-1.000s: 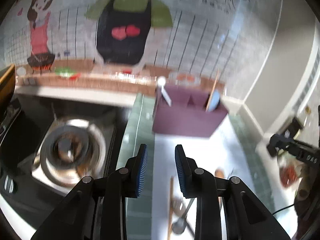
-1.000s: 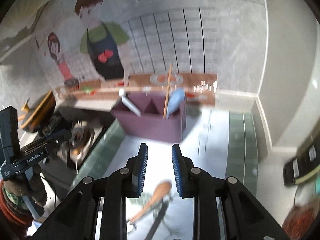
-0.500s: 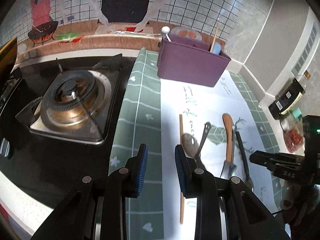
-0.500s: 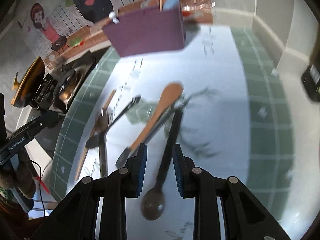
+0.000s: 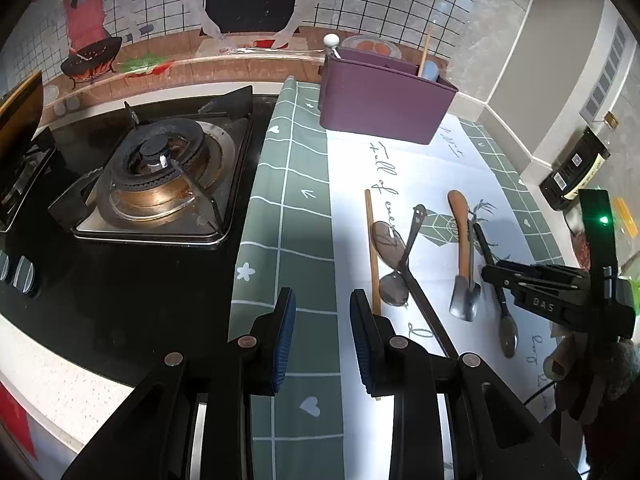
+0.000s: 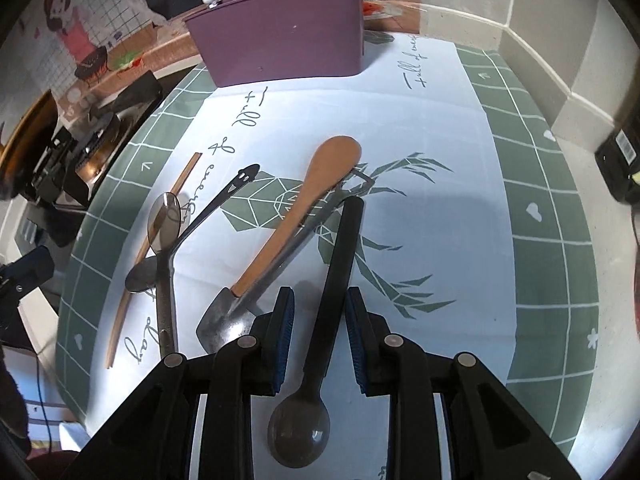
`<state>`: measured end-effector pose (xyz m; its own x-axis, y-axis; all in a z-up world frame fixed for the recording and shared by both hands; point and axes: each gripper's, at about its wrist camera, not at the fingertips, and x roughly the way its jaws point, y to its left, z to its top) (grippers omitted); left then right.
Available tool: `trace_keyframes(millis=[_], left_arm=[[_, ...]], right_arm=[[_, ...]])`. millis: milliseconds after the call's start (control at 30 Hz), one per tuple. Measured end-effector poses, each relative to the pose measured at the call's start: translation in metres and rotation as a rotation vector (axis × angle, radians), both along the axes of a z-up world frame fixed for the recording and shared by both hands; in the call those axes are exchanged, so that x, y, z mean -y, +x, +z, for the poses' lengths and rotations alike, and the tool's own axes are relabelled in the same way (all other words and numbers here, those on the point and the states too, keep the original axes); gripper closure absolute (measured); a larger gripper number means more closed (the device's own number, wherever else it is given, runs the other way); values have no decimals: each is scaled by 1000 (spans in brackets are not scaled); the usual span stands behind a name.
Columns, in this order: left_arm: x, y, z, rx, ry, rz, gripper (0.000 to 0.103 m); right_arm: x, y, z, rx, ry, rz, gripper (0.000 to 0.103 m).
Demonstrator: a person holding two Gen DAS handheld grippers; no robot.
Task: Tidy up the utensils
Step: 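Grasp the metal spoon with the left tool while the right tool grasps the black ladle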
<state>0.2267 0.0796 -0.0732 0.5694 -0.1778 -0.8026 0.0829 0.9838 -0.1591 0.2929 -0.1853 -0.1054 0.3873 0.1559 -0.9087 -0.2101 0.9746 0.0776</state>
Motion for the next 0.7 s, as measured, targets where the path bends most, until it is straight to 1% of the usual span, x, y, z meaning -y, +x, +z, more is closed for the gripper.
trace_keyframes(millis=[33,100,200,300,400,433,500,600,667,700], left_arm=[[1,-1,0,0,0,-1,74],[4,-2,0,1,3,-3,74],[8,-3,1,2,2,-9,73],[16,-1,2,1,2,-19,73],[24,4,1,-2,-10,-27,73],[26,6,0,-6,-21,-29,73],[28,14,-7,-29,-69,-27,73],[31,27,-19,-72,-126,-6,72],[34,36,-27,-101,-156,12,69],[37,42,-31,-112,-158,23,67]], right_arm=[[-1,0,0,9,-12,5,89],[-1,-1,0,14,-16,13,90],[4,-6,8,28,25,25,91],[12,-11,22,58,63,33,91],[18,-14,35,92,78,34,91],[21,-15,39,105,84,33,92],[30,-18,50,136,100,26,92],[44,-19,62,158,135,17,92],[50,-19,68,178,145,19,92],[53,-19,71,191,141,24,92]])
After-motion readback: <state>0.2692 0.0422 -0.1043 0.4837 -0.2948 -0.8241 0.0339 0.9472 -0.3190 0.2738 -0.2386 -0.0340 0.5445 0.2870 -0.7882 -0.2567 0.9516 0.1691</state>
